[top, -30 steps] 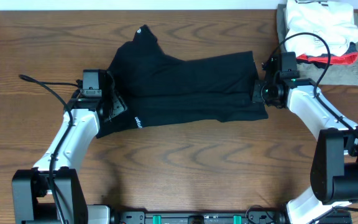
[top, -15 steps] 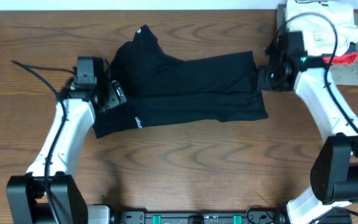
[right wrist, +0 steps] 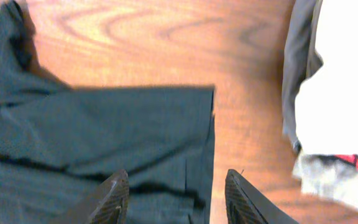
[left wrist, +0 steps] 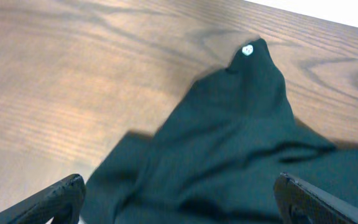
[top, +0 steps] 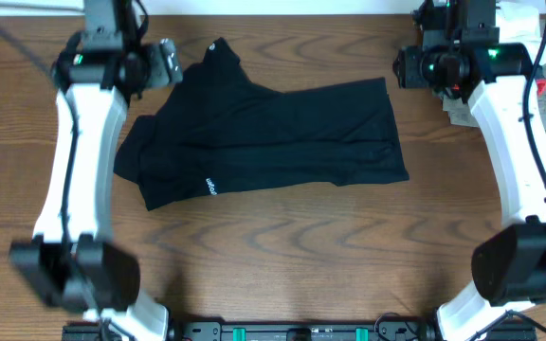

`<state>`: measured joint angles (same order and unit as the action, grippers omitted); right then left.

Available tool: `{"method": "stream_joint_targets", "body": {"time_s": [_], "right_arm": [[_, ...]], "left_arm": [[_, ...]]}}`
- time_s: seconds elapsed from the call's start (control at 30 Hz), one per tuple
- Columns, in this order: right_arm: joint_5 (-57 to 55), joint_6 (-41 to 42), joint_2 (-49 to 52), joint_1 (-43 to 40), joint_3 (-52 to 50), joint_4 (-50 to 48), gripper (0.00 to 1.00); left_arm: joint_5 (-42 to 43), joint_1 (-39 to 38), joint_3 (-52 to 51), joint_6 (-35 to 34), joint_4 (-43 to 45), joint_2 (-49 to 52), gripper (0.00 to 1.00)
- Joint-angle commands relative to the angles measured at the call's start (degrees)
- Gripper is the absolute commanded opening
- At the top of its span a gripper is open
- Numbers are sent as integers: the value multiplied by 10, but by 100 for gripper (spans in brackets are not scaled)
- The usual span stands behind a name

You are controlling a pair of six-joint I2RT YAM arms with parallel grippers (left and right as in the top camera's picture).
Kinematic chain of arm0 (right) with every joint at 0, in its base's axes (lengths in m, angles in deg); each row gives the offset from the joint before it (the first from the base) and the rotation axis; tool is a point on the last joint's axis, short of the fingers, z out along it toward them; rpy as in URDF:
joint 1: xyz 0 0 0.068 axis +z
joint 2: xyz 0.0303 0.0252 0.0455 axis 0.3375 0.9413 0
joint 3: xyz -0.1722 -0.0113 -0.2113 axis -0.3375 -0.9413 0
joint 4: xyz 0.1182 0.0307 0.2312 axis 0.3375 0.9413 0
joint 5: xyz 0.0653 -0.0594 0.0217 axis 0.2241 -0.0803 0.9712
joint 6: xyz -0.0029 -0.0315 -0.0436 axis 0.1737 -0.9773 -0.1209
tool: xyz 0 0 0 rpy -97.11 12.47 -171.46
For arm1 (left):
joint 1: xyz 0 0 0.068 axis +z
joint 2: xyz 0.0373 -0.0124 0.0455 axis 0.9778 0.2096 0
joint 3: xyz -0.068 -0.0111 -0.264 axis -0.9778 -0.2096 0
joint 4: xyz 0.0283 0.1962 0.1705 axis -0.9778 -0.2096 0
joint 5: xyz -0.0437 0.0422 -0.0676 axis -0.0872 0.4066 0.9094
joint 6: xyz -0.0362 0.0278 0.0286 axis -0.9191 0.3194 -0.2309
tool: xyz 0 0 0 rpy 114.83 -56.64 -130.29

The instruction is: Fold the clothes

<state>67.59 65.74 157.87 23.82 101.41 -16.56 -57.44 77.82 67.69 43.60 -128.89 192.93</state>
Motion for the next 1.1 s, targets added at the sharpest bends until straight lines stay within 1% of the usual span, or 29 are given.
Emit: {"method": "stream_joint_targets", "body": {"time_s": [0.0, 0.1, 0.2, 0.37, 0.7, 0.87, 1.07], "right_arm": [[4, -17, 42, 4, 26, 1, 47], [14, -17, 57, 14, 27, 2, 45], [12, -18, 64, 27, 27, 7, 45], [11, -21, 66, 47, 27, 16, 44], [10, -20, 66, 69, 26, 29, 44], [10, -20, 66, 69, 26, 41, 44], [9, -20, 66, 69, 26, 50, 43]], "left_arm": [[32, 3, 77, 43, -2, 106, 98], [62, 3, 151, 58, 16, 193, 98], [73, 3, 196, 62, 54, 258, 98], [98, 2, 213, 72, 147, 327, 99], [103, -30, 213, 126, 293, 412, 100], [102, -55, 213, 138, 334, 433, 99], [95, -64, 213, 140, 349, 458, 89]]}}
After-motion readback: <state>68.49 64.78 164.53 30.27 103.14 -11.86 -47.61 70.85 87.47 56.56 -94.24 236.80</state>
